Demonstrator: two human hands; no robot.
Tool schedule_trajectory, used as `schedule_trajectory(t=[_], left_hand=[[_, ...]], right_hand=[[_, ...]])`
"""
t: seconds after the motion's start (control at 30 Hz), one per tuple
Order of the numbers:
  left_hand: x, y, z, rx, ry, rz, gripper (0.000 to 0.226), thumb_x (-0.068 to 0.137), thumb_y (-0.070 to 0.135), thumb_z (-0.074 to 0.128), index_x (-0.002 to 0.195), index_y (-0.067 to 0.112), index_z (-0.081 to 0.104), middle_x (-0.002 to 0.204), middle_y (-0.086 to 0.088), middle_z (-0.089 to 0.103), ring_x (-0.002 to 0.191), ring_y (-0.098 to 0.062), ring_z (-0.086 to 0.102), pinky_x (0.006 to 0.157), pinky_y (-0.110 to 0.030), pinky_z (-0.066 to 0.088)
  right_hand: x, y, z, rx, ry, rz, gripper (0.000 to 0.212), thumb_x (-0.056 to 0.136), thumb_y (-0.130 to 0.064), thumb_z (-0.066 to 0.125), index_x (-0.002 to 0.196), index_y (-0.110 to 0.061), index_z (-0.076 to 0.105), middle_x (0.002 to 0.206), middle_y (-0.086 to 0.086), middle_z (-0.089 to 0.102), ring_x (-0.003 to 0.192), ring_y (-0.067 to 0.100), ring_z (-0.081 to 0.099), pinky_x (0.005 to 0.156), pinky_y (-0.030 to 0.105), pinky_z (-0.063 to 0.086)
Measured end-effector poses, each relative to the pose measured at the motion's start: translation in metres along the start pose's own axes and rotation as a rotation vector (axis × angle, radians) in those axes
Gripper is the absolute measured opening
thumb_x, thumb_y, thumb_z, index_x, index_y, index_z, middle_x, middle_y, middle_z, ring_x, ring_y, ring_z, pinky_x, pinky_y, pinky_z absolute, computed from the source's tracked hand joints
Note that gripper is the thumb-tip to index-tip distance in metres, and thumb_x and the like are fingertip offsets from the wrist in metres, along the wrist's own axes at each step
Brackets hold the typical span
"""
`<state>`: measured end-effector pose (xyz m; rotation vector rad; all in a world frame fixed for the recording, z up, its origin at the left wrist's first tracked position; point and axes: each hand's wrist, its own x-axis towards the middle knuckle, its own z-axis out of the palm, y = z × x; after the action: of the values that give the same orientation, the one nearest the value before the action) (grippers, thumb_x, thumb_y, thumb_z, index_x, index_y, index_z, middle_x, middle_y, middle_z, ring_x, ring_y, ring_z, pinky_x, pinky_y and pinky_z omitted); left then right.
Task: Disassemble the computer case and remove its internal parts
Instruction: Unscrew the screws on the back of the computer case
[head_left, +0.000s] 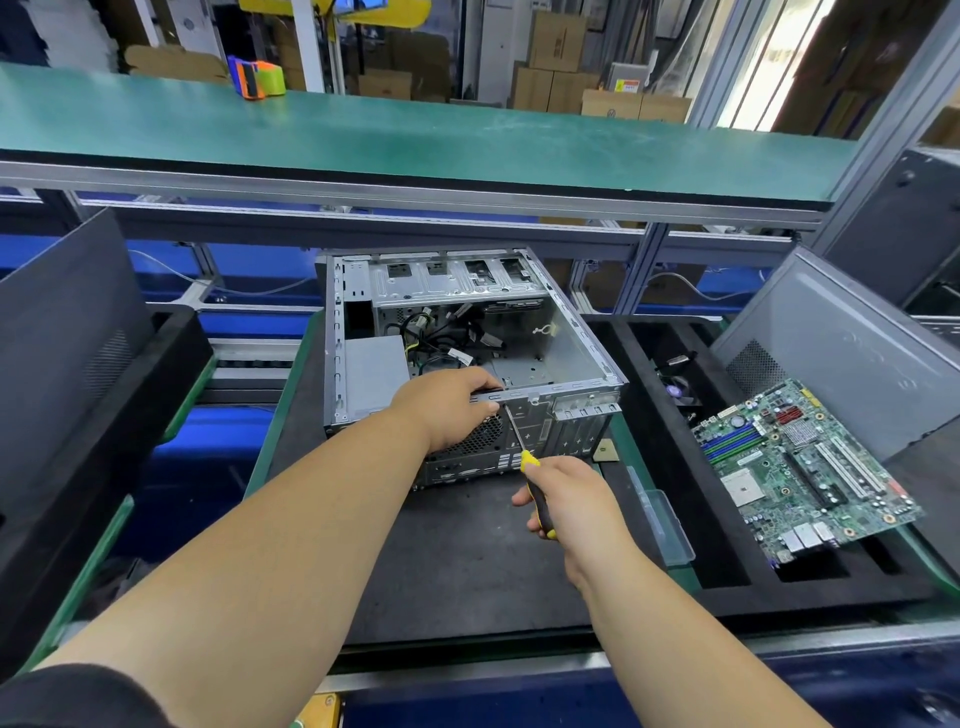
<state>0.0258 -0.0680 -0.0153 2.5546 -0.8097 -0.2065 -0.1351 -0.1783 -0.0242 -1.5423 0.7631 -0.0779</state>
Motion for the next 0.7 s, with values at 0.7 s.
schedule_trajectory(t=[0.7], left_hand=[[-0.0014, 0.0019, -0.0016, 0.006, -0.004, -0.002, 0.028, 0.094, 0.046, 0.053, 0.122, 0.046, 0.054, 0.118, 0.013, 0.064, 0.106, -0.016, 0.057, 0.075, -0.029, 0.04]], right_hand=[[0.0021, 0.0078, 0.0014, 0.034, 0.041, -0.015, 0.012, 0.097, -0.019, 0.053, 0.095, -0.012, 0.062, 0.073, 0.002, 0.06, 0.04, 0.008, 0.046, 0.04, 0.019, 0.038]])
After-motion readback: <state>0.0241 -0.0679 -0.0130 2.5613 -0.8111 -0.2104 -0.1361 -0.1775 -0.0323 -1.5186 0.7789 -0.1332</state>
